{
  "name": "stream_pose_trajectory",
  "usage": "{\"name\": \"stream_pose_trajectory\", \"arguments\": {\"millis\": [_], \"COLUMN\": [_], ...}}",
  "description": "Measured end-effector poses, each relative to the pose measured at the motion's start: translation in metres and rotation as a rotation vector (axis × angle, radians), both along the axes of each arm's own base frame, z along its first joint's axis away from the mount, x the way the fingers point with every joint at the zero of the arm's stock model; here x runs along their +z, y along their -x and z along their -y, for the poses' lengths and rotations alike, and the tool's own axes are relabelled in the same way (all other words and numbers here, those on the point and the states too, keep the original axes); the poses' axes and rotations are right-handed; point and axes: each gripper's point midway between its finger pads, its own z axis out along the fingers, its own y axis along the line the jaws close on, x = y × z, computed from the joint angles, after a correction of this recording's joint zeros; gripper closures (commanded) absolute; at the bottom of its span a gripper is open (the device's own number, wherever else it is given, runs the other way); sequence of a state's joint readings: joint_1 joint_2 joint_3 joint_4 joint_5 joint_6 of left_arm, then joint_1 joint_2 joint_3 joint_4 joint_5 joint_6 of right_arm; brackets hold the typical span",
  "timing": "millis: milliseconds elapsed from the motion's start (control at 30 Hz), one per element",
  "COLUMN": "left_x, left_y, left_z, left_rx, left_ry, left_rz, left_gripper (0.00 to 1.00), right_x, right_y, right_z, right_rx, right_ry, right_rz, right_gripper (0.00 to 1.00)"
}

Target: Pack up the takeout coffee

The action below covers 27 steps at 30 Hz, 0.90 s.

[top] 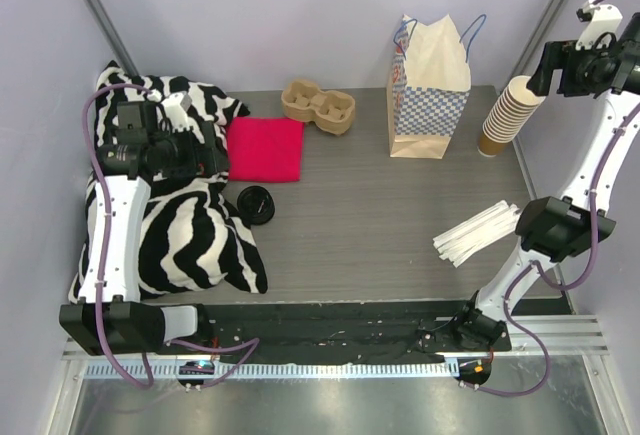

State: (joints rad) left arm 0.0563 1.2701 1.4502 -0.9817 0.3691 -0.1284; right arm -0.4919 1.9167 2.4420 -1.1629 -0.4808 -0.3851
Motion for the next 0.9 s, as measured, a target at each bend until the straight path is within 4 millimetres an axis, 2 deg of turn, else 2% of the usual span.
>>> {"name": "stream_pose_trajectory", "arguments": {"millis": [133, 233, 367, 467, 733, 900], "left_x": [-0.001, -0.004, -0.005, -0.005, -0.004, -0.004], "left_y": [-0.002, -0.003, -0.003, -0.003, -0.005, -0.006], "left_z": [0.004, 0.006, 0.008, 0.009, 0.013, 0.014], "left_rx": [-0.015, -0.025, -0.032, -0.038, -0.054, -0.059], "left_ry": [0.017, 0.03, 0.038, 0.044, 0.061, 0.066], "left_rz": [-0.006, -0.017, -0.02, -0.019, -0.012, -0.012], "left_gripper": [0.01, 0.0, 0.0, 0.0, 0.0, 0.0], "right_x": [-0.013, -0.031, -0.051, -0.057, -0.065, -0.082], "right_y": [-0.022, -0.041, -0.058, -0.067, -0.076, -0.078], "right_z": [-0.001, -0.007, -0.014, -0.015, -0.008, -0.008], "right_rx": [0.008, 0.019, 0.021, 0.007, -0.026, -0.036], "right_ry": [-0.011, -0.007, 0.014, 0.042, 0.057, 0.025], "right_rz": [0.004, -0.021, -0.055, -0.057, -0.06, -0.093], "right_gripper": [0.25, 0.27, 0.37, 0.41, 0.48, 0.57]}}
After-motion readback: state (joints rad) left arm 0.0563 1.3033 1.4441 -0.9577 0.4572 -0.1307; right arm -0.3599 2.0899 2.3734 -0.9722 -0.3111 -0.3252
